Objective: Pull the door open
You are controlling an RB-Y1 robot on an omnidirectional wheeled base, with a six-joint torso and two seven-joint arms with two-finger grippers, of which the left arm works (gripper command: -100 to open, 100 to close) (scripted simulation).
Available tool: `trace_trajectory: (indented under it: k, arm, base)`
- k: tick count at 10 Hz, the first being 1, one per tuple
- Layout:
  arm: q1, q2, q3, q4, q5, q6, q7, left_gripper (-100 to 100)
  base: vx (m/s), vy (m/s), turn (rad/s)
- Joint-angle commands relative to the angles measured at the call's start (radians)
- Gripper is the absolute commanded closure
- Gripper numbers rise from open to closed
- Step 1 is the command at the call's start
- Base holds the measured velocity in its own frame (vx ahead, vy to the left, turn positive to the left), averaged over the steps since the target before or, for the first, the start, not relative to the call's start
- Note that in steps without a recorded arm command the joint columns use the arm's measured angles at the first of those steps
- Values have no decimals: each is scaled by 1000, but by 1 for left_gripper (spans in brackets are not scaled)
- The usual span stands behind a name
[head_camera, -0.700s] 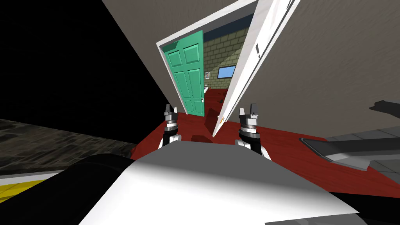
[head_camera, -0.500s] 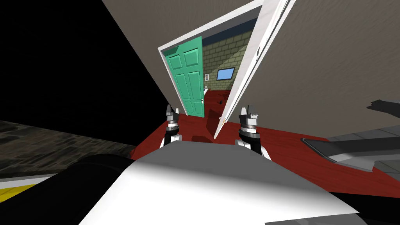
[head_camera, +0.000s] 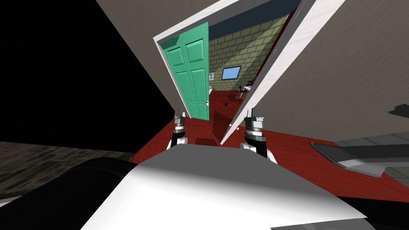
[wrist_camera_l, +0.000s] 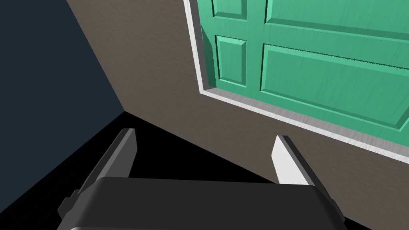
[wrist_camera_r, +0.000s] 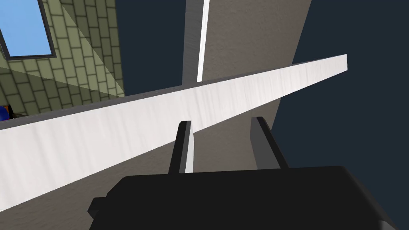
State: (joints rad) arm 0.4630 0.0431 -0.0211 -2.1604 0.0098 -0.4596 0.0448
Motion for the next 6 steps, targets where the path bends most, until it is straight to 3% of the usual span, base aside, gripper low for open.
trace_trajectory:
  k: [1, 6]
  arm:
    - [-9, 8, -1, 30, 8, -8, -4, -100]
    - [-35, 21, -12, 111, 24, -26, -21, -100]
  base:
    - [105, 58, -31]
    - [76, 40, -27]
